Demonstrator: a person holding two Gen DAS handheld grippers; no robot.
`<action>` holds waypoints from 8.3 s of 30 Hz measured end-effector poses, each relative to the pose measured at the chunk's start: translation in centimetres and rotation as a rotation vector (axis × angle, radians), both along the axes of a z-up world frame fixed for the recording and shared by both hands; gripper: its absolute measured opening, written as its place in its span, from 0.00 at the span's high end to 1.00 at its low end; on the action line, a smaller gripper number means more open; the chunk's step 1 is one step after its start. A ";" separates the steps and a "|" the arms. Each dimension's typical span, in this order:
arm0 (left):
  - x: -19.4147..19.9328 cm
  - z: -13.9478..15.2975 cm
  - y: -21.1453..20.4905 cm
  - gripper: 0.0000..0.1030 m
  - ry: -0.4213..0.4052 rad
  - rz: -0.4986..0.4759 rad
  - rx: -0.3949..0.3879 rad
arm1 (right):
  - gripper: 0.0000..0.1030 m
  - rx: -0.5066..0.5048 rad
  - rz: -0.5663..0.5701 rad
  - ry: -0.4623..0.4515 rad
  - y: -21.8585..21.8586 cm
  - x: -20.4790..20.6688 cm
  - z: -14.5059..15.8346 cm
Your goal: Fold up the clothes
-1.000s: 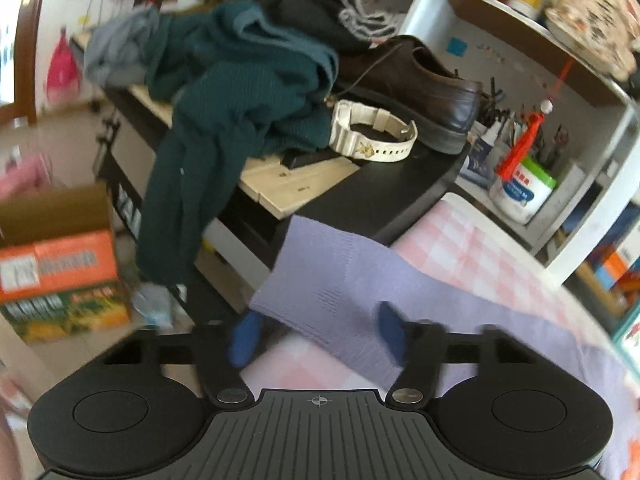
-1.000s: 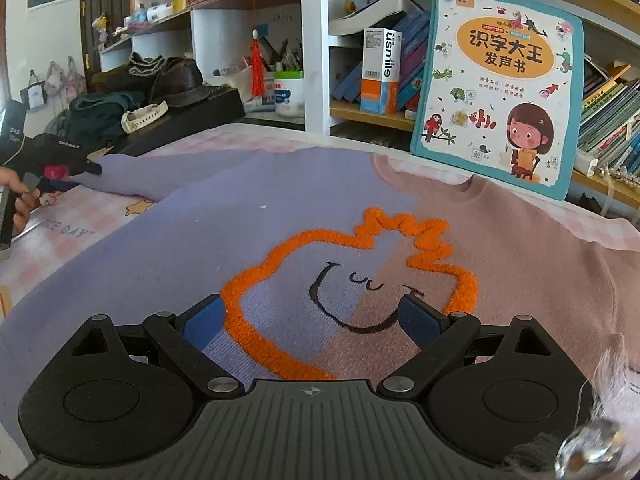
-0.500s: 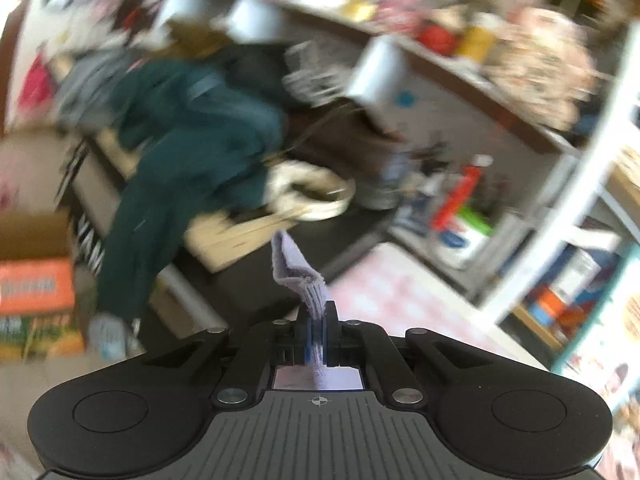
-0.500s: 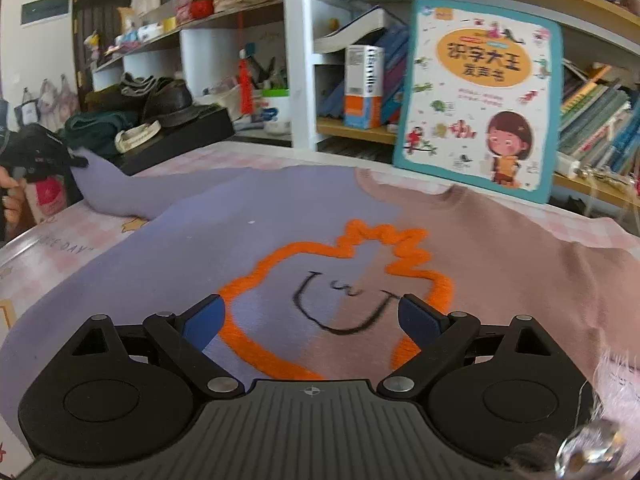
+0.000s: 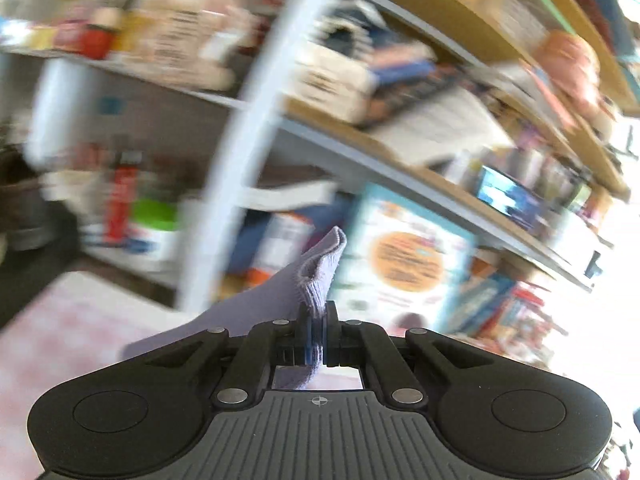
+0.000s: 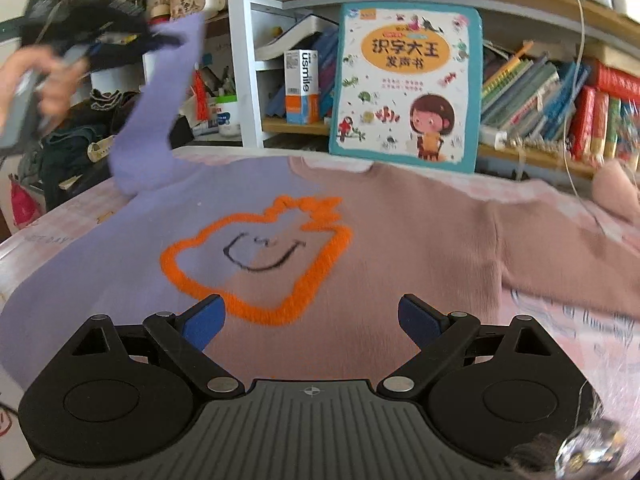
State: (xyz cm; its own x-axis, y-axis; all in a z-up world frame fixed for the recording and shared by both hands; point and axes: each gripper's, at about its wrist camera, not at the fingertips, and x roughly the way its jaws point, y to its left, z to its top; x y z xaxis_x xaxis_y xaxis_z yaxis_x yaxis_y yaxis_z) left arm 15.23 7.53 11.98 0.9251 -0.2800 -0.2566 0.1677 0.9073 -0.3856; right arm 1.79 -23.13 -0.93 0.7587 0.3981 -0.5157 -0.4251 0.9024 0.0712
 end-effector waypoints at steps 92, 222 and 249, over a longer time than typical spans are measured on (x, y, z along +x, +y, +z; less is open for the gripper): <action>-8.9 -12.7 3.4 0.95 0.314 0.021 0.298 | 0.84 0.051 -0.316 0.124 -7.4 0.0 -0.7; -12.2 -11.9 -3.7 0.08 -0.013 -0.142 0.449 | 1.00 0.047 0.302 -0.044 17.3 18.9 12.3; -12.0 -12.8 0.0 0.09 0.179 -0.037 0.216 | 0.99 0.123 0.121 0.211 4.2 10.4 3.9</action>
